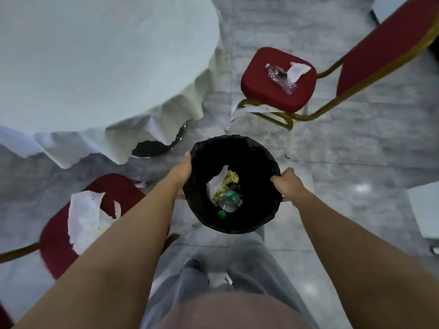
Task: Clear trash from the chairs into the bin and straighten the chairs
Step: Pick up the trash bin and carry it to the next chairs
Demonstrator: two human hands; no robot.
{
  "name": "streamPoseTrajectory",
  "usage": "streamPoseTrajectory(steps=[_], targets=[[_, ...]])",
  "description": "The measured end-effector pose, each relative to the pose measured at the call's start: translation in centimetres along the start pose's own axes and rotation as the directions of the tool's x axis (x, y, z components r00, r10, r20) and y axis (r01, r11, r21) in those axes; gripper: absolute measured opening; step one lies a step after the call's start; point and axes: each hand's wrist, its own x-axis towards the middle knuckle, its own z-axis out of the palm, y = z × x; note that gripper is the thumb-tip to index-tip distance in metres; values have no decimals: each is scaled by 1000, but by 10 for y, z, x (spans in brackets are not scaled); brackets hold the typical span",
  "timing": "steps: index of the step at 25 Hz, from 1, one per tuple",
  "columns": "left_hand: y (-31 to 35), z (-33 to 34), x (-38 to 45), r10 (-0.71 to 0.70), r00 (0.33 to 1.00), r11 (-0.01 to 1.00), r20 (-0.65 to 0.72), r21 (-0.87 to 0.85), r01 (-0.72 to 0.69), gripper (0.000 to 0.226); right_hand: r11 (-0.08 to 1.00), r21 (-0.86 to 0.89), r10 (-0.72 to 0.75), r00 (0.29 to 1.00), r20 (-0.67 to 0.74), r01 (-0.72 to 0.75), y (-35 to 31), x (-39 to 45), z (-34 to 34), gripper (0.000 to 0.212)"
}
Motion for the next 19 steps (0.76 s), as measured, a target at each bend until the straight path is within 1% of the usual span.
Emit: streamPoseTrajectory(steps=[2, 4, 9, 12, 15, 17, 19], targets=[[11, 10, 6, -12, 998, 998, -68, -65, 7, 76, 997, -61, -34, 998, 60, 38, -24, 25, -17, 57], [20, 19, 18, -27, 991, 992, -128, -128, 10, 78, 987, -134, -75, 992, 104, 89, -46, 51, -32, 58], [25, 44, 47, -83, 976, 944, -200, -328, 13, 77, 937, -282, -158, 971, 181, 206, -87, 104, -50, 60], [21, 55, 65, -142, 959, 906, -245, -422, 26, 75, 917, -322, -172, 961, 216, 236, -98, 133, -41, 59], [9, 65, 92, -186, 936, 877, -300, -479, 21, 72, 897, -366, -165, 955, 246, 249, -97, 159, -21, 60], [0, 68, 111, -210, 919, 874, -334, -486, 23, 69, 884, -384, -170, 949, 267, 266, -92, 177, -5, 61], [-12, 69, 140, -247, 893, 879, -377, -475, 42, 76, 879, -391, -176, 949, 263, 271, -87, 201, 13, 58]])
